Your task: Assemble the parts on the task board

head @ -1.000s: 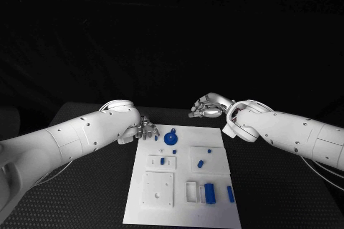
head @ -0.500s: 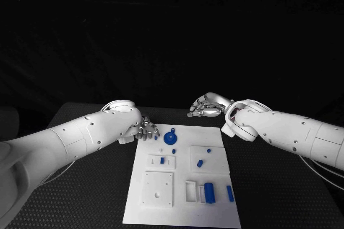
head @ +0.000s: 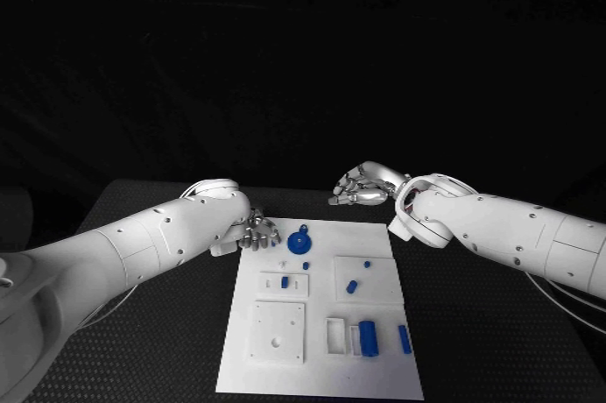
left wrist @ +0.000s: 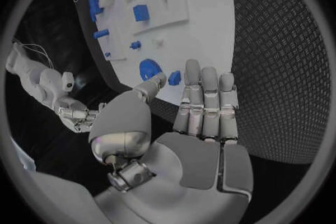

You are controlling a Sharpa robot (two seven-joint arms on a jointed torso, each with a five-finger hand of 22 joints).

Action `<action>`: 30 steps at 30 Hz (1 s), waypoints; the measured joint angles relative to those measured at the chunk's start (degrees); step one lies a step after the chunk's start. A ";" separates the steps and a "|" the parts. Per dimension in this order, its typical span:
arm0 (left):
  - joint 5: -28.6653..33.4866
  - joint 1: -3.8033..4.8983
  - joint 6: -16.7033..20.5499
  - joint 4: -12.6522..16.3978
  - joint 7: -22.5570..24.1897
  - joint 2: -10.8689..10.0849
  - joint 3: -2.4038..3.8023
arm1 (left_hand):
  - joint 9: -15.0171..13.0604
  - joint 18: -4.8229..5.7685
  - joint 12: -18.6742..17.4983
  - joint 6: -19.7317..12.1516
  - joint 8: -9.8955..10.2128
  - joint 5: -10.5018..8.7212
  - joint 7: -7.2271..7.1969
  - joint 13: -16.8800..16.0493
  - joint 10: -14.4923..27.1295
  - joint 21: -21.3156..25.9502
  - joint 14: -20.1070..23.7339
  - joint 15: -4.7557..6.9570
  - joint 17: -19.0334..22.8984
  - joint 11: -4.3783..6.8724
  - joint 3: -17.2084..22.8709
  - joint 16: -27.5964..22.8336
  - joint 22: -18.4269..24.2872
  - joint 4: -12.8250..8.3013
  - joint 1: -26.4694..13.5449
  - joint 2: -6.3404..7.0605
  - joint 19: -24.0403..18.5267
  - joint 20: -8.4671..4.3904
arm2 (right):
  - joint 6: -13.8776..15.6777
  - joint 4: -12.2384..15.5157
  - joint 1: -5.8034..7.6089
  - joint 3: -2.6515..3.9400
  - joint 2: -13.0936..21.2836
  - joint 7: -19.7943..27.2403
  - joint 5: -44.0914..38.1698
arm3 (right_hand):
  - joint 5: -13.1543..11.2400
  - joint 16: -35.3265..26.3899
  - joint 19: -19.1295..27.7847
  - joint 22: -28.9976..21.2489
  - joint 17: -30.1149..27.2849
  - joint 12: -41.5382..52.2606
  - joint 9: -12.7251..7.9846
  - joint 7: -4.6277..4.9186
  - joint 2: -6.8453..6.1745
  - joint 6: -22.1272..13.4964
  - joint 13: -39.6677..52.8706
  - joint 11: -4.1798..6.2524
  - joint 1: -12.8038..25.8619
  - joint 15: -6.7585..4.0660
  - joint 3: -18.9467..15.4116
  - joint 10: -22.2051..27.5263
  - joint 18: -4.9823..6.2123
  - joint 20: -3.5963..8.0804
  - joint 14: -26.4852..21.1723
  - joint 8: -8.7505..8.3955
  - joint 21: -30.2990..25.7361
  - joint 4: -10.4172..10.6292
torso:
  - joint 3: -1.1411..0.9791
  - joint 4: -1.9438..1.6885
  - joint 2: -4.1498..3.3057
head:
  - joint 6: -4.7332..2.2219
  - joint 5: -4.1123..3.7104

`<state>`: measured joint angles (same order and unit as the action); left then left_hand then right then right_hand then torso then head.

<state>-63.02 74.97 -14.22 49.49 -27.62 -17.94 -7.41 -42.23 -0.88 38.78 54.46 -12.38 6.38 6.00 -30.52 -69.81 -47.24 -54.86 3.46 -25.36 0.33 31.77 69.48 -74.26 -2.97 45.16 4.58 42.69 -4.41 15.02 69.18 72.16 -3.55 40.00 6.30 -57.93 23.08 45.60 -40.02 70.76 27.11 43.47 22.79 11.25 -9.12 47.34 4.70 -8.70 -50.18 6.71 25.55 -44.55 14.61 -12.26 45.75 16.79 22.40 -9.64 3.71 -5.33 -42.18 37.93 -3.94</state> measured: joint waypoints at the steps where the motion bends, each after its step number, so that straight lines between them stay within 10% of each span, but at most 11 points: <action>1: 0.05 0.00 -0.02 -0.10 0.00 0.07 0.00 | 0.07 0.00 0.00 0.00 0.00 0.00 0.00 0.00 0.00 0.00 0.00 0.00 0.00 0.00 0.00 0.00 0.00 0.00 -0.15 -0.15 0.00 0.00 | 0.00 0.00 0.00 0.00 -0.02 0.00 0.00 | 0.00 0.00 0.00 0.00 0.00 0.00 0.00 0.00 0.00 0.00 0.00 0.00 0.00 0.00 0.00 0.00 0.00 0.00 0.00 0.00 -0.03 0.00 | 0.00 -0.01 0.00 | 0.01 -0.01; 20: 1.60 -0.20 -0.21 -2.26 0.42 1.41 0.05 | 0.31 0.00 0.00 0.18 -0.29 0.00 -0.18 -0.18 0.00 0.21 0.00 0.00 -0.12 0.00 -0.15 0.00 -0.12 0.15 -0.15 -0.75 0.00 0.00 | -0.01 -0.06 0.00 -0.01 -0.29 0.00 0.01 | 0.00 0.00 0.00 0.05 0.00 0.00 0.00 0.00 0.00 0.00 -0.06 0.00 0.00 0.00 0.00 0.00 0.00 0.00 0.00 0.00 -0.23 0.00 | 0.03 -0.07 0.05 | 0.10 -0.09; 30: 2.26 -0.25 -0.20 -2.88 0.64 1.89 0.04 | 0.59 0.00 0.00 -0.01 -0.56 0.00 0.02 -0.58 0.00 0.57 0.00 0.00 -0.39 -0.01 -0.39 0.00 -0.55 -1.26 0.79 -4.41 0.00 0.00 | -0.04 -0.07 0.00 0.00 -0.34 -0.01 0.01 | 0.00 0.00 0.00 0.05 0.01 0.00 -0.05 0.00 0.00 0.00 -0.12 0.00 0.00 0.00 0.00 0.00 0.00 0.00 0.00 0.00 -0.23 0.00 | 0.03 -0.08 0.05 | 0.16 -0.13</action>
<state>-60.77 74.72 -14.42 46.61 -26.98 -16.05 -7.37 -41.63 -0.88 38.78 54.45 -12.94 6.38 6.02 -31.10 -69.80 -46.67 -54.86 3.46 -25.75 0.32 31.38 69.48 -74.81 -4.23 45.95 0.17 42.70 -4.41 14.98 69.11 72.16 -3.55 39.65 6.29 -57.92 23.08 45.60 -40.02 70.81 27.12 43.47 22.75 11.26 -9.12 47.34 4.58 -8.70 -50.18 6.71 25.55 -44.55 14.61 -12.26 45.75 16.79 22.17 -9.64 3.74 -5.41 -42.12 38.10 -4.08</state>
